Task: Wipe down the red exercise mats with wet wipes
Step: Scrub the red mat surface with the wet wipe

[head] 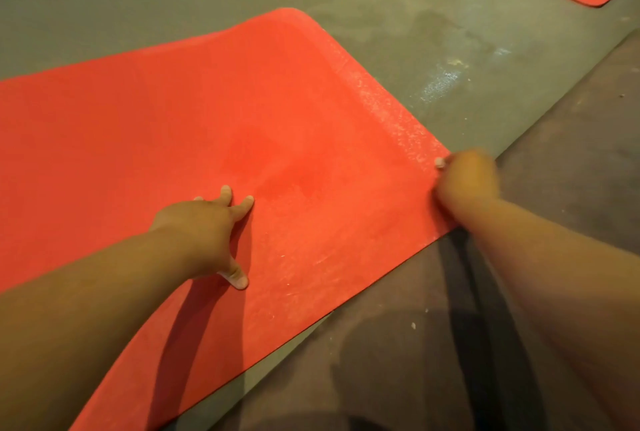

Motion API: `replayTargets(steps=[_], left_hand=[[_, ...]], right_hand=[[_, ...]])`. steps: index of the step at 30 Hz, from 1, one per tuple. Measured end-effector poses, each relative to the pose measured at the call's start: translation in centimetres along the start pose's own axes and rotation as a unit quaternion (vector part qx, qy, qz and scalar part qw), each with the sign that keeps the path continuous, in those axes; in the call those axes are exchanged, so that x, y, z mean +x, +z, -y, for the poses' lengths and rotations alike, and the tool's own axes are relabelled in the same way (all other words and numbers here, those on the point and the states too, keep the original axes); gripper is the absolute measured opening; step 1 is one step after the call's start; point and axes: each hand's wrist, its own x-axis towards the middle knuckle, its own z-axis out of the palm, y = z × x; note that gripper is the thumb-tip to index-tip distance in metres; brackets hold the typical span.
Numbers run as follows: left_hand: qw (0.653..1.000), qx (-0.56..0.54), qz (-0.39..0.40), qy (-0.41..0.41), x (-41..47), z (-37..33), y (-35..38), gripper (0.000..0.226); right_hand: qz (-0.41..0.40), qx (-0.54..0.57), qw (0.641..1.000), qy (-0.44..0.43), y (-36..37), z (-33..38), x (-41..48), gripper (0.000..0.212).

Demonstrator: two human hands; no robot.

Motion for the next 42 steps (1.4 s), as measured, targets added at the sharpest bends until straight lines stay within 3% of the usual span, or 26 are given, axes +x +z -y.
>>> replayTargets(steps=[3, 5, 7, 9, 11, 13, 15, 17, 19, 21, 22, 23, 26, 28, 30, 32, 35, 37, 39, 42], left_hand=[[1.0, 0.015, -0.002, 0.003, 0.0, -0.1, -0.2, 0.138], [1.0, 0.011, 0.001, 0.003, -0.2, -0.1, -0.2, 0.137], [1.0, 0.004, -0.003, 0.005, -0.2, 0.1, -0.2, 0.136], [1.0, -0.005, -0.002, 0.006, -0.2, 0.3, -0.2, 0.133], [1.0, -0.013, -0.005, 0.011, 0.0, 0.5, -0.1, 0.126], [1.0, -0.012, -0.02, 0.019, 0.3, 1.2, -0.6, 0.112], [0.999, -0.001, -0.045, 0.021, 0.6, 2.2, -1.4, 0.095], [0.997, 0.008, -0.07, 0.012, 0.9, 3.4, -1.7, 0.092], [0.998, -0.008, -0.059, -0.007, 1.4, 4.3, -1.1, 0.106], [0.997, -0.043, -0.037, -0.048, 1.9, 4.9, -0.4, 0.12], [0.995, -0.073, -0.025, -0.065, 2.0, 5.2, -0.1, 0.124], [0.992, -0.098, -0.018, -0.074, 2.1, 5.5, 0.2, 0.126], [0.991, -0.109, -0.02, -0.07, 2.2, 5.9, 0.6, 0.125], [0.994, -0.086, -0.026, -0.061, 2.3, 5.9, 0.4, 0.126], [0.996, -0.067, -0.029, -0.056, 2.5, 5.9, 0.2, 0.126], [0.996, -0.06, -0.028, -0.054, 2.6, 6.0, 0.1, 0.127], [0.997, -0.053, -0.021, -0.05, 2.5, 6.0, 0.1, 0.127], [0.998, -0.043, -0.019, -0.045, 2.5, 6.0, 0.1, 0.126], [0.998, -0.04, -0.015, -0.042, 2.6, 6.0, 0.1, 0.126], [0.999, -0.033, -0.006, -0.031, 2.5, 6.2, -0.3, 0.125]], right_hand=[[0.026, 0.095, 0.982, -0.161, 3.0, 6.5, -5.3, 0.025], [0.078, 0.103, 0.926, -0.354, 3.6, 9.8, -9.1, 0.022], [0.12, 0.106, 0.873, -0.461, 3.2, 9.8, -8.8, 0.021], [0.094, 0.09, 0.908, -0.399, 2.4, 7.5, -5.0, 0.023], [0.028, 0.059, 0.978, -0.196, 1.6, 3.8, -0.2, 0.025], [-0.021, 0.014, 0.998, -0.052, 1.7, 2.2, 1.7, 0.026], [-0.016, 0.013, 0.996, -0.082, 3.0, 5.6, -0.3, 0.033], [0.015, 0.079, 0.977, -0.199, 5.0, 11.0, -4.4, 0.036], [0.059, 0.128, 0.913, -0.384, 5.8, 15.3, -9.3, 0.028], [0.096, 0.138, 0.85, -0.499, 5.3, 16.6, -10.4, 0.022], [0.077, 0.14, 0.852, -0.499, 5.1, 16.0, -8.8, 0.022], [0.05, 0.136, 0.879, -0.455, 5.0, 14.9, -6.5, 0.024], [-0.017, 0.123, 0.981, -0.147, 3.7, 8.9, 1.5, 0.025], [-0.051, 0.141, 0.989, -0.013, 3.2, 7.0, 3.2, 0.026], [-0.043, 0.14, 0.987, -0.065, 3.8, 9.8, 0.7, 0.027], [-0.021, 0.161, 0.967, -0.195, 4.9, 14.0, -4.0, 0.022], [0.045, 0.166, 0.89, -0.423, 5.1, 18.0, -11.0, 0.015], [0.094, 0.186, 0.843, -0.496, 5.1, 17.8, -11.5, 0.016], [0.082, 0.147, 0.864, -0.474, 4.5, 16.6, -8.0, 0.016], [0.016, 0.072, 0.963, -0.259, 3.3, 12.6, 0.5, 0.018]])
